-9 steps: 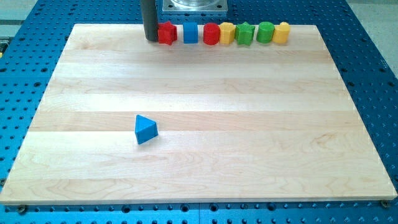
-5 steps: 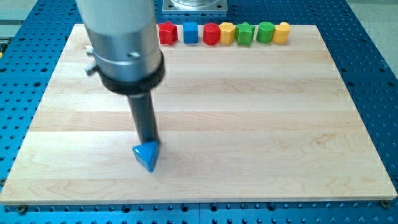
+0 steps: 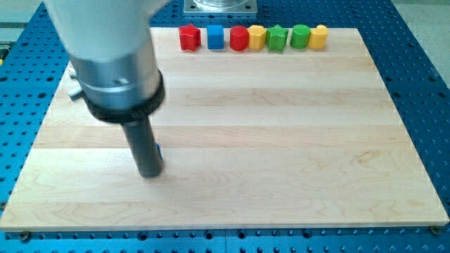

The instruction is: Place the triangle left to the red star

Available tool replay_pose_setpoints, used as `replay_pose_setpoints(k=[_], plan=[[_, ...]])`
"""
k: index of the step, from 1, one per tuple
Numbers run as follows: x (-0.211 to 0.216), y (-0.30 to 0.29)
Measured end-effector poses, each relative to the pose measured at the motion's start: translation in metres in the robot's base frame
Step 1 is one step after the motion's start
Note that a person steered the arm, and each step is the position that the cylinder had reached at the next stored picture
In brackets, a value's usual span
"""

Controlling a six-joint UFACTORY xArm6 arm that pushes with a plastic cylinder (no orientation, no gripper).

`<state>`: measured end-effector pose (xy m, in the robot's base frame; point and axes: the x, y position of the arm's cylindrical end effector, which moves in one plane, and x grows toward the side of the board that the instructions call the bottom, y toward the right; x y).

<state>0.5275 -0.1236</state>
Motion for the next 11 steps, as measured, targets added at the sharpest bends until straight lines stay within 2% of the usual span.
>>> replay_pose_setpoints(k=[2, 3, 5, 6, 7, 9, 10, 11], plan=[[-0.107, -0.054], [-0.093, -0.054], [-0.119, -0.034], [-0.085, -0.028], [-0.078, -0.012], [-0.168, -0.001], [-0.192, -0.001], [-0.158, -0.011]])
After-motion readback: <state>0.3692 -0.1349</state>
